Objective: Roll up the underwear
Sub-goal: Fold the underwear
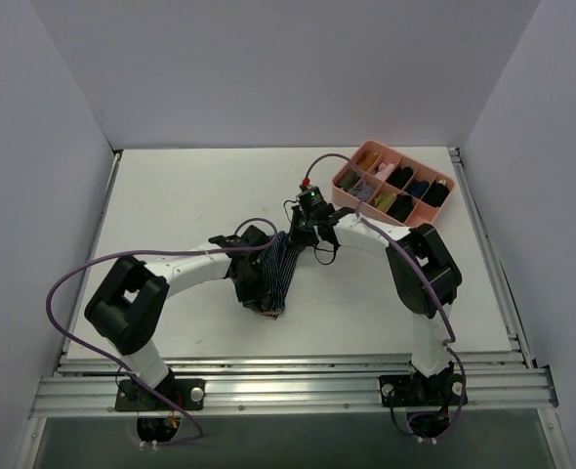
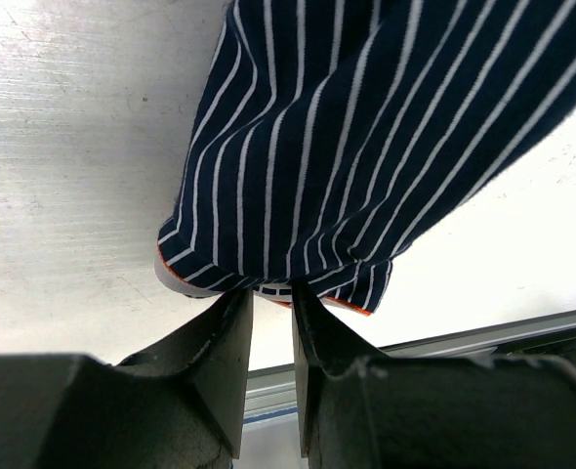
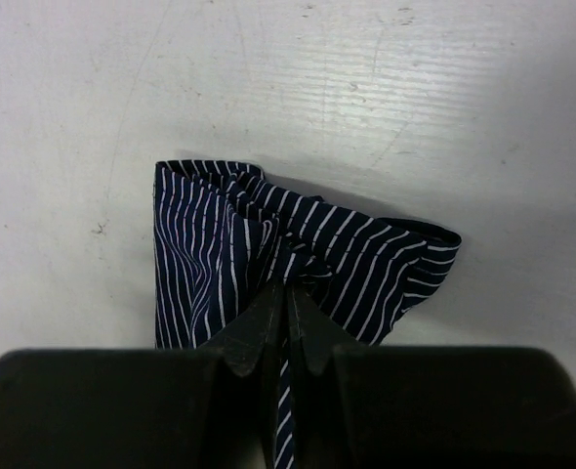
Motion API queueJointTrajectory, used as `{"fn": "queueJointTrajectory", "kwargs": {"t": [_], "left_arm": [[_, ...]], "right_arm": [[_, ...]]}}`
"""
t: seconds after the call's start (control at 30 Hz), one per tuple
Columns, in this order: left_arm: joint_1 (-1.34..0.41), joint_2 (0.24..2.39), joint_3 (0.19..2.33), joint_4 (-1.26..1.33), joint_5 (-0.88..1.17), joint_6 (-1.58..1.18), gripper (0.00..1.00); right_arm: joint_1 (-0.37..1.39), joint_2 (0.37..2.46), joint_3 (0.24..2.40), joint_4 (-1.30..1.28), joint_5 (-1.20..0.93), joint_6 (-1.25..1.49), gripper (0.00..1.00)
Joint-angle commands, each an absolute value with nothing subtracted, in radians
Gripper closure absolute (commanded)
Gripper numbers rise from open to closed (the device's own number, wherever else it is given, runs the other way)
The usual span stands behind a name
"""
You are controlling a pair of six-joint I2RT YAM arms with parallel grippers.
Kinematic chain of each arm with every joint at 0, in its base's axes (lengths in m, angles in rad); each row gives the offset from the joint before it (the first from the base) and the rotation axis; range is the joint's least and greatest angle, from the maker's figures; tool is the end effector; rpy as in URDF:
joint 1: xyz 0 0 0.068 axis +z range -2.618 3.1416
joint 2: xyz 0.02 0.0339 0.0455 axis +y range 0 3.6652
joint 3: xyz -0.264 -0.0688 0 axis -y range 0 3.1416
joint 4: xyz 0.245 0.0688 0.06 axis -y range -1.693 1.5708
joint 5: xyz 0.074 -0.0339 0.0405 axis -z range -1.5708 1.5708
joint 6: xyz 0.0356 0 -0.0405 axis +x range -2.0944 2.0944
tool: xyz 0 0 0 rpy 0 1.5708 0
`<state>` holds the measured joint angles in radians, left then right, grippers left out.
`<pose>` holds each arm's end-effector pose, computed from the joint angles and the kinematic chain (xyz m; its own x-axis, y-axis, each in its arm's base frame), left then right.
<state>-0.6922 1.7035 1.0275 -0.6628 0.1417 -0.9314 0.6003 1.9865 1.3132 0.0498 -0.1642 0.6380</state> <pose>0.2344 -0.2009 0.1624 -0.9741 -0.2243 -0.0269 -0.2093 0.9408 -0.2665 0.3632 0.2557 0.1854 -0.7842 0.1753 -0.5953 -0.2487 0.7902 0.5602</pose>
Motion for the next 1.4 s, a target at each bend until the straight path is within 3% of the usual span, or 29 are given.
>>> {"fn": "queueJointTrajectory", "kwargs": {"t": [0.0, 0.47, 1.0, 1.37], "left_arm": [[-0.698, 1.704, 0.996, -0.681, 0.109, -0.914, 0.70], [-0.698, 1.663, 0.956, -0.637, 0.133, -0.910, 0.70], [-0.698, 1.591, 0.945, -0.598, 0.192, -0.853, 0.69], [-0.698, 1.629, 0.977, -0.589, 0.203, -0.841, 0.69]], "right_arm": [[0.589, 1.901, 1.273, 0.054, -0.146, 0.617, 1.00], [0.561, 1.796, 1.134, 0.083, -0.121, 0.609, 1.00], [0.505, 1.825, 1.097, 0.075, -0.113, 0.546, 1.00], [0.495, 1.726, 1.141, 0.017, -0.115, 0.632, 0.75]]}}
